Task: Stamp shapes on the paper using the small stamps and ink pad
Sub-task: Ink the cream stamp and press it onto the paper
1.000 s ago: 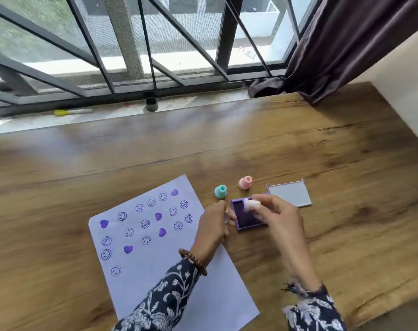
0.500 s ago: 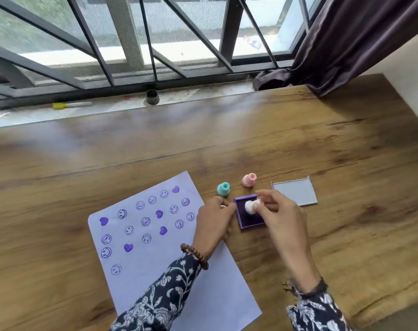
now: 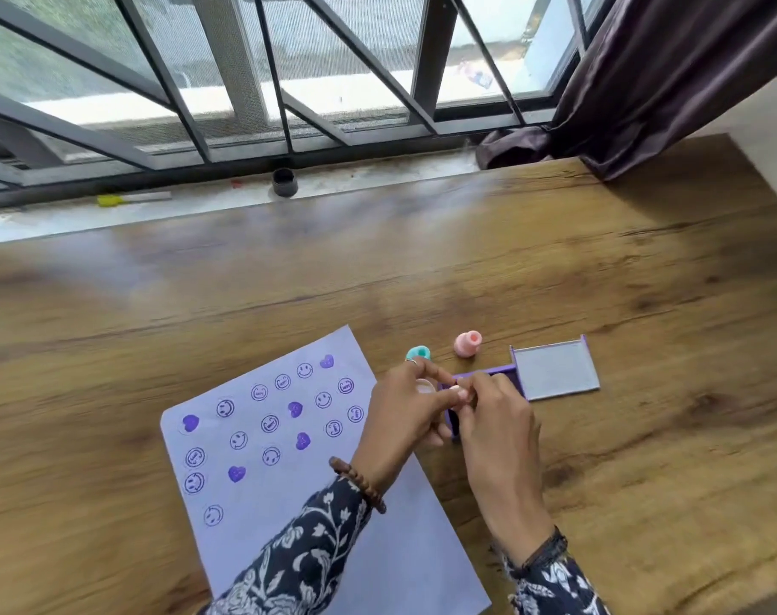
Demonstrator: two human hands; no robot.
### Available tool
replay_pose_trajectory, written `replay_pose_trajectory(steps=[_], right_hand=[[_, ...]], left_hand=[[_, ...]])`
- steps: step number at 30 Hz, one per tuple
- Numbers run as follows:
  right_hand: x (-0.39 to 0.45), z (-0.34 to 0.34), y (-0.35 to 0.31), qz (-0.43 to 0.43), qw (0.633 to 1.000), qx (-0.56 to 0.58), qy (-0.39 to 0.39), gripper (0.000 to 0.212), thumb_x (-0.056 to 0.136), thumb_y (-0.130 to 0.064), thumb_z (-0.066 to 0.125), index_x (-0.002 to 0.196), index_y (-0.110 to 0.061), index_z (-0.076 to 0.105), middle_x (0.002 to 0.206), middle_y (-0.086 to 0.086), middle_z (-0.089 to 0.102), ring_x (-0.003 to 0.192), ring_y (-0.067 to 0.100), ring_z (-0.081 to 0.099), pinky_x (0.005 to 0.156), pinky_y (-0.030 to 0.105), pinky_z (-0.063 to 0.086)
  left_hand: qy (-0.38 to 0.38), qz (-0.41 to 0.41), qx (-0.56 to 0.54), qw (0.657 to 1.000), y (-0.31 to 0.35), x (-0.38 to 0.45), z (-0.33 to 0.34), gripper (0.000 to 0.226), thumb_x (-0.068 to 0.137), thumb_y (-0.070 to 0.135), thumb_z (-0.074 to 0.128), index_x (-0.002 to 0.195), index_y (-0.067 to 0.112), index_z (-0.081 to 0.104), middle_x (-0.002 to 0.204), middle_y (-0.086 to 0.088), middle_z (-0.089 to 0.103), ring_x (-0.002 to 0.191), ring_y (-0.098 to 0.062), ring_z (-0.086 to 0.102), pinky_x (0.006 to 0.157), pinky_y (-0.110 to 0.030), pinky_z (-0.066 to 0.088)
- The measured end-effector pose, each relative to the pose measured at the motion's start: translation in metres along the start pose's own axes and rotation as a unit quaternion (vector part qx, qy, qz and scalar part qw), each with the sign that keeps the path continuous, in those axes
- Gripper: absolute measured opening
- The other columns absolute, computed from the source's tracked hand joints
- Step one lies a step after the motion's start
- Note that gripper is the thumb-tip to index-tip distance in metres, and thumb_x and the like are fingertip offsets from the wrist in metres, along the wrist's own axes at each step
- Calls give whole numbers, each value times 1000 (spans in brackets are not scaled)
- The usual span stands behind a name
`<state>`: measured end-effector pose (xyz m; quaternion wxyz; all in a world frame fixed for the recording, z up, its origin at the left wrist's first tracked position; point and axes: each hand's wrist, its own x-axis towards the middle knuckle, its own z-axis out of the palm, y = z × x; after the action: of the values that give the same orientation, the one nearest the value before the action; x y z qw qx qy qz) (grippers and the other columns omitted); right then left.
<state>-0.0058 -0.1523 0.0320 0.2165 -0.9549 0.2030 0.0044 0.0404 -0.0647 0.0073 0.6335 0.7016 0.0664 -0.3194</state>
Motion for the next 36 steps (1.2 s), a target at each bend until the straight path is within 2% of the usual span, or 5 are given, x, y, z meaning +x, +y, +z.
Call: replay_pose_trajectory(steps=[12,18,23,33,36], right_hand=[[3,-3,5,-28,999,-1,-29,10,80,-3,63,84,-12,60,85,6,61,74,24,61,56,27,33],[5,-2,9,-46,998,7,-42,12,77,-1,64,81,-12,59,82,6,61,69,22,59,55,26,33],[7,-1,13,-79,996,-8,-39,14,77,0,63,80,-12,56,75,0,50,60,18,48,47,18,21],[6,0,19,-70,997,29,-16,3,85,-8,59,86,-10,57,85,5,58,78,24,57,60,25,32],[3,-5,18,-9,992,129,8,7,79,-16,67,78,-12,61,78,1,62,76,20,58,61,29,38]], left_hand=[[6,-77,19,997,2,13,7,13,76,1,57,71,12,54,32,3,54,28,-9,51,32,-15,41],[32,-88,41,995,1,20,9,19,70,0,54,67,17,48,51,-7,58,34,-19,52,52,-33,49],[50,-59,62,995,5,16,10,16,66,4,54,65,18,48,46,-3,57,33,-20,53,45,-27,48],[28,55,126,990,15,-18,6,10,77,17,62,76,9,55,48,-6,60,40,-16,56,49,-27,48],[34,58,61,996,5,-41,-17,18,78,25,67,74,12,55,34,7,53,32,-12,52,36,-18,42]])
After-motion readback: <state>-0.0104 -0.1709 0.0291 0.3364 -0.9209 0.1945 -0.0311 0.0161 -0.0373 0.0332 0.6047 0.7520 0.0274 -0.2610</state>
